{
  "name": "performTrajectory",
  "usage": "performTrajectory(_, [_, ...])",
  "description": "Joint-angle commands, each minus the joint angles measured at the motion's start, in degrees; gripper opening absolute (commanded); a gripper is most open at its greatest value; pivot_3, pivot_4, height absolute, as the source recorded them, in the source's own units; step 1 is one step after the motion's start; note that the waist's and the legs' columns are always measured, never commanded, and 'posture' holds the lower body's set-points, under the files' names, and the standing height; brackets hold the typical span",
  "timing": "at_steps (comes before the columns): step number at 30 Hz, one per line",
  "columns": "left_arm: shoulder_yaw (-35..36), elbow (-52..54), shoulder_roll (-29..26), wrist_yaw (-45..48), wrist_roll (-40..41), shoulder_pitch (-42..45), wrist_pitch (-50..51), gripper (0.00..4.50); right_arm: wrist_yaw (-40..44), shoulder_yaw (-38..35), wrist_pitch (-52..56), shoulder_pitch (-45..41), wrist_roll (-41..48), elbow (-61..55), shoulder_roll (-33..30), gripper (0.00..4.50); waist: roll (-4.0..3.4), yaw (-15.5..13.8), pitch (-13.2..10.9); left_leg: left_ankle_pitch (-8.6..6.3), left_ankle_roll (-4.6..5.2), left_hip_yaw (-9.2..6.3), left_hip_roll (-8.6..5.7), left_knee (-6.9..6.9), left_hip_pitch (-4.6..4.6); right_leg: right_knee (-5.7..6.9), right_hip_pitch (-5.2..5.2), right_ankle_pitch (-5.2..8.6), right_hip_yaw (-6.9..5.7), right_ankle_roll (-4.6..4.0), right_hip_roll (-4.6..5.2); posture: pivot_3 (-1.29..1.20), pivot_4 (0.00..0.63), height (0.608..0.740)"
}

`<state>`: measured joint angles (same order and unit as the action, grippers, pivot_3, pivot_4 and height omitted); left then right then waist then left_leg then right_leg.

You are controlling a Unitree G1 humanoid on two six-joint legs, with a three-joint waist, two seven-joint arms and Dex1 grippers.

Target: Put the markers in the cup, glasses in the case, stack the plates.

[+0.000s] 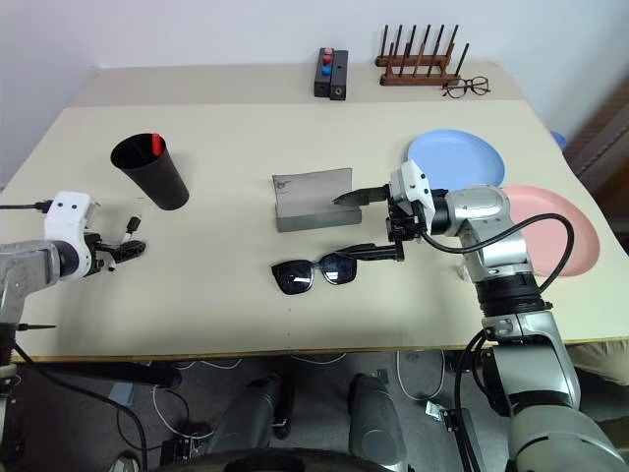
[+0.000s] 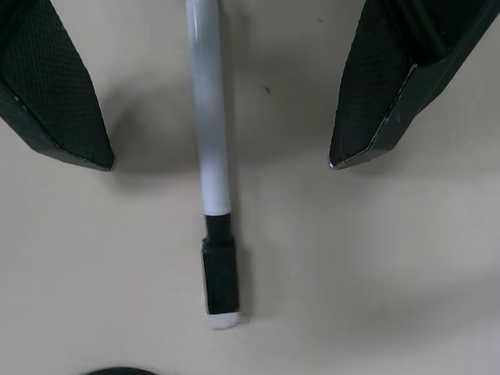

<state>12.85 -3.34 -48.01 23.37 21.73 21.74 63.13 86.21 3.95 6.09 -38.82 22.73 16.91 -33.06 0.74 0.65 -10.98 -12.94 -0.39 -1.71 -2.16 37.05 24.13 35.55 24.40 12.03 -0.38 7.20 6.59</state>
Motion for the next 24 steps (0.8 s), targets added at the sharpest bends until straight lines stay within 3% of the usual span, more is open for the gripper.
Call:
performTrajectory(1, [1.82, 0.47, 1.94, -3.53, -1.19, 1.10, 3.99, 3.24, -0.45, -1.24, 0.15, -0.21, 0.93, -2.24, -0.59, 4.50, 0.00, -0.06, 0.00, 0.00, 0.00, -0.02, 0.00, 0.02, -0.04, 0.00, -0.05, 0.00, 0.00, 0.00, 0.00, 0.00, 0.150, 0.740])
performTrajectory(7, [4.13, 1.76, 3.38, -5.72, -1.45, 0.75, 7.06, 0.17, -0.69, -1.27, 0.04, -0.30, 0.88, -2.22, -0.52, 4.50, 0.00, 0.46, 0.01, 0.01, -0.02, 0.00, 0.02, -0.02, -0.16, 0.04, -0.09, 0.00, 0.01, -0.01, -0.04, 0.00, 0.150, 0.740])
performTrajectory(19, [6.23, 13.44, 0.79, 0.31, 4.25, -4.21, 15.18, 0.07, -0.92, -1.49, -0.53, -0.19, 0.79, -1.44, -0.41, 4.50, 0.00, 0.27, 0.01, 0.00, -0.02, 0.02, 0.03, -0.03, -0.15, 0.00, -0.09, 0.00, 0.04, -0.01, 0.02, 0.00, 0.150, 0.740])
performTrajectory(24, [4.01, 22.15, -2.47, 7.75, 7.44, -8.56, 9.74, 0.07, -1.19, -1.72, -0.44, 0.04, 1.12, -1.39, -0.31, 4.50, 0.01, 0.18, 0.00, 0.00, -0.03, 0.02, 0.10, -0.04, -0.13, -0.06, -0.08, 0.04, 0.04, -0.07, 0.03, 0.00, 0.150, 0.740])
